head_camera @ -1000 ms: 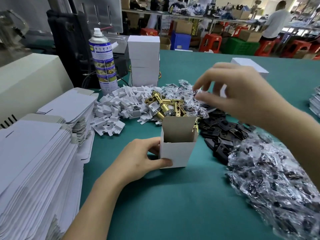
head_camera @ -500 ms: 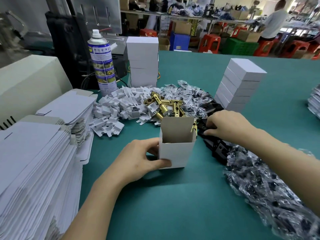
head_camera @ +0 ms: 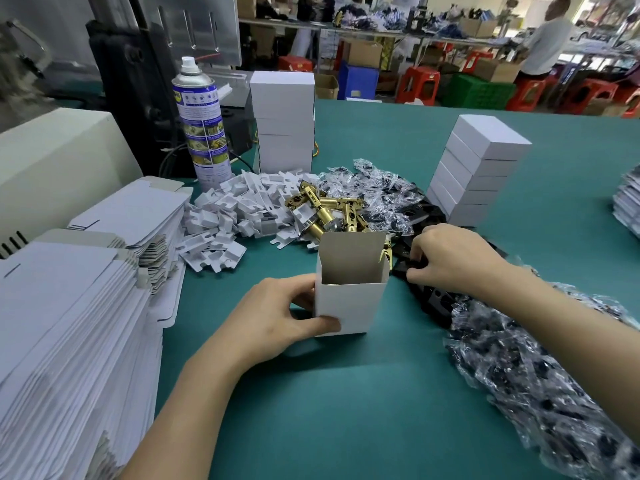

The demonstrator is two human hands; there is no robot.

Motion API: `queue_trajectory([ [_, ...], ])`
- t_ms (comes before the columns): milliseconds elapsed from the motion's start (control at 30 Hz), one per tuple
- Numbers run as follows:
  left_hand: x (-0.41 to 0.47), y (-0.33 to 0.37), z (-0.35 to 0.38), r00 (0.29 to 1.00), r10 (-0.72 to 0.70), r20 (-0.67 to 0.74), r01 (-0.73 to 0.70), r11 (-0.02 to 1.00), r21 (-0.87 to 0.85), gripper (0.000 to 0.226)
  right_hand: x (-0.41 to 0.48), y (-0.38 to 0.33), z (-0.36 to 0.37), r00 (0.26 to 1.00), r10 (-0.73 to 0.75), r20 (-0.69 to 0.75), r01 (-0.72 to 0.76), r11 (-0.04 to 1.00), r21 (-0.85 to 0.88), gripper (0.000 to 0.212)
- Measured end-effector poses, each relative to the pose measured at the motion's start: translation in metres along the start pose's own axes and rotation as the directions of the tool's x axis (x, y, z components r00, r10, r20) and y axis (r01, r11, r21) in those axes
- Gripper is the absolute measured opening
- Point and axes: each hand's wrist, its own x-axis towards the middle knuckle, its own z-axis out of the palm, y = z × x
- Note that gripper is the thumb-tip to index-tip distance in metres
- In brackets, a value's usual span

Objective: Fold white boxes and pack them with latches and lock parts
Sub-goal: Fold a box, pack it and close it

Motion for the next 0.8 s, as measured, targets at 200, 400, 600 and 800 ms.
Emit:
queue_trajectory([
  [200, -0.001, 0.000, 0.000, 1.000, -0.002, -0.002, 0.002, 1.000, -0.008, 0.038, 0.000, 0.011, -0.012, 0.968, 0.248, -0.030, -0.200, 0.840, 0.505, 0.036],
  [400, 0.000, 0.002, 0.001, 1.000, -0.014, -0.001, 0.014, 1.000, -0.009, 0.039, 0.000, 0.017, -0.011, 0.938, 0.086, 0.335, -0.339, 0.035, 0.940, 0.016],
  [600, -0.001, 0.003, 0.000, 1.000, -0.015, -0.003, 0.015, 1.000, -0.011, 0.039, 0.006, 0.015, 0.004, 0.963, 0.236, 0.134, -0.239, 0.502, 0.831, 0.015],
  [800, -0.001, 0.003, 0.000, 1.000, -0.007, -0.003, 0.007, 1.000, -0.008, 0.040, 0.006, 0.015, -0.009, 0.911, 0.323, -0.257, -0.120, 0.802, 0.585, 0.020],
])
